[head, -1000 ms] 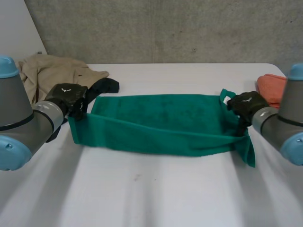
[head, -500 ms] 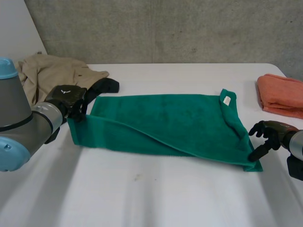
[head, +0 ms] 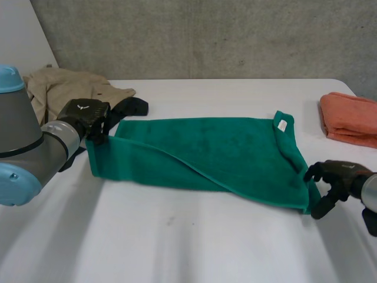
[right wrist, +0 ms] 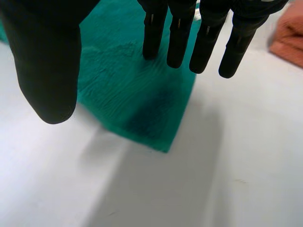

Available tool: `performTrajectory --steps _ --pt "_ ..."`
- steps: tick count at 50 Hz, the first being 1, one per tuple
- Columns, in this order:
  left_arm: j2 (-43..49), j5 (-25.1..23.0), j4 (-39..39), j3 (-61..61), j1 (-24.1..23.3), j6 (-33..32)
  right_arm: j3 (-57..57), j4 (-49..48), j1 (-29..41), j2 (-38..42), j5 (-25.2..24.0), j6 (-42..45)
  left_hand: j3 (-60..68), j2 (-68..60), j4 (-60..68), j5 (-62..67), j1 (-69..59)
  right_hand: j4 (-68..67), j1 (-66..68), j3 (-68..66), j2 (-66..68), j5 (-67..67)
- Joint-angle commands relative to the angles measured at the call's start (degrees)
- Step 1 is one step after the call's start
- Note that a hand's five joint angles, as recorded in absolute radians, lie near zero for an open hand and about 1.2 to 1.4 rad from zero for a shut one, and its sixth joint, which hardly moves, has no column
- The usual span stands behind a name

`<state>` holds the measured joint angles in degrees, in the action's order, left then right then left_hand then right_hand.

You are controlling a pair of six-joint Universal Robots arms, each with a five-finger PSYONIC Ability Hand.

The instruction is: Fold the laundry.

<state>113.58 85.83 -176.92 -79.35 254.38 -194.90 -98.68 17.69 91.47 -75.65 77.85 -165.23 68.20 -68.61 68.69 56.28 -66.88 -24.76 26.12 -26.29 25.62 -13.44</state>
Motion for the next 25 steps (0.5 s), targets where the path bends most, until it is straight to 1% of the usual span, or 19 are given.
performTrajectory --steps 1,9,12,18,20,21,22,25 --pt "-0.11 -0.23 -0.01 -0.45 0.15 0.40 -2.30 -6.69 3.09 3.05 1.87 -1.32 11.80 -11.39 11.31 13.72 -13.12 4.82 -6.17 6.35 -5.68 3.50" --pt "-0.20 -0.23 0.08 -0.37 0.33 0.49 -2.30 -14.08 7.31 7.88 4.68 -2.64 11.80 -11.39 11.31 13.72 -13.12 4.50 -5.86 6.03 -5.36 3.18" --pt "-0.20 -0.23 -0.01 -0.45 0.33 0.49 -1.43 -15.84 8.72 9.99 6.52 -2.81 11.80 -11.39 11.31 13.72 -13.12 -0.36 -0.99 1.17 -0.50 -1.68" --pt "-0.28 -0.23 -0.01 -0.37 0.41 0.49 0.07 -19.70 9.51 12.10 8.90 -2.72 11.80 -11.39 11.31 13.72 -13.12 -19.52 18.17 -18.00 18.66 -20.85" --pt "-0.28 -0.23 -0.01 -0.45 0.41 0.49 0.86 -21.72 9.51 12.55 9.51 -2.64 11.80 -11.39 11.31 13.72 -13.12 -39.14 37.79 -37.61 38.28 -40.46" --pt "-0.28 -0.23 0.08 -0.45 0.50 0.49 1.21 -22.51 9.34 12.63 9.78 -2.55 11.80 -11.39 11.31 13.72 -13.12 -51.56 50.20 -50.03 50.70 -52.88" --pt "-0.37 -0.23 0.08 -0.45 0.50 0.57 1.56 -23.04 9.25 12.81 10.13 -2.46 11.80 -11.39 11.31 13.72 -13.12 -55.20 53.85 -53.67 54.34 -56.52" --pt "-1.25 -0.23 0.43 -0.98 0.85 0.92 2.79 -24.19 7.58 12.02 11.71 -1.23 11.80 -11.39 11.31 13.72 -13.12 -55.24 53.88 -53.71 54.38 -56.56"
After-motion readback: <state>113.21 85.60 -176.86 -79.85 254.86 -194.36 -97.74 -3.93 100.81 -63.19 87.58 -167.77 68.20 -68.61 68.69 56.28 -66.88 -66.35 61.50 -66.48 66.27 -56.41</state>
